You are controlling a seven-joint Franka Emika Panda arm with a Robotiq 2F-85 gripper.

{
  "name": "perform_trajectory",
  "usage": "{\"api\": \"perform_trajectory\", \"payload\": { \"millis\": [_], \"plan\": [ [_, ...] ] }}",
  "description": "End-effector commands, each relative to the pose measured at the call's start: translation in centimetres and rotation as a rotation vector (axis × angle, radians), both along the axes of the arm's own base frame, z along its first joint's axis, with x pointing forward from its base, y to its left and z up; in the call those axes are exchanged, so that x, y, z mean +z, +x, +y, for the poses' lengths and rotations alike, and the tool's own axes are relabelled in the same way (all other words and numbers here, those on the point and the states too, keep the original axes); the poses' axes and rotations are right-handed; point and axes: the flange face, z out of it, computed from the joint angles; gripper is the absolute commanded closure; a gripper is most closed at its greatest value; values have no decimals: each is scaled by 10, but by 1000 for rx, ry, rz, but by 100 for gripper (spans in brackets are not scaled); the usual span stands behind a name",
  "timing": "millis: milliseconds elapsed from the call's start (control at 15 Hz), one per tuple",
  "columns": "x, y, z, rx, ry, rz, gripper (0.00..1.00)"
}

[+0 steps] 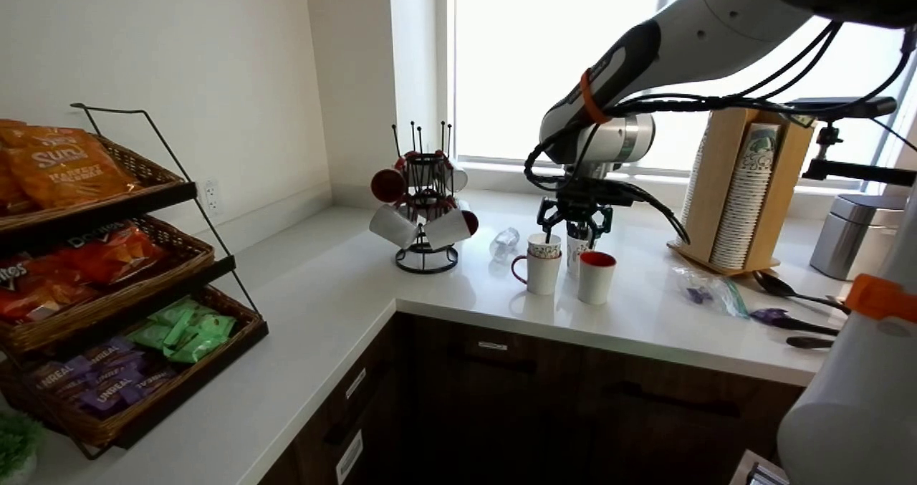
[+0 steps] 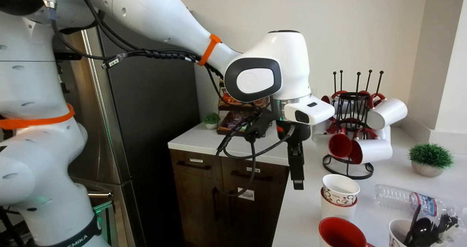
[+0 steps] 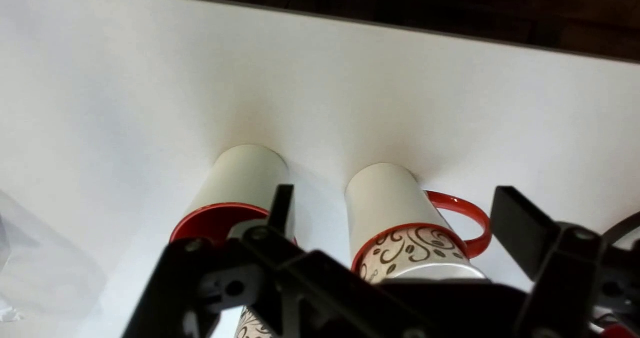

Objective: Remove the paper cup from the mug and put it on the table

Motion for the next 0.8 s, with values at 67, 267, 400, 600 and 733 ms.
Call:
{"api": "perform_trajectory", "payload": {
  "millis": [67, 267, 400, 600, 733],
  "plan": [
    [2, 6, -13, -24, -20, -27, 0],
    [6, 9, -34, -63, -32, -40, 0],
    [3, 12, -45, -79, -35, -39, 0],
    [-5, 21, -53, -98, -25, -49, 0],
    [-10, 30, -53, -97, -20, -53, 0]
  ]
}}
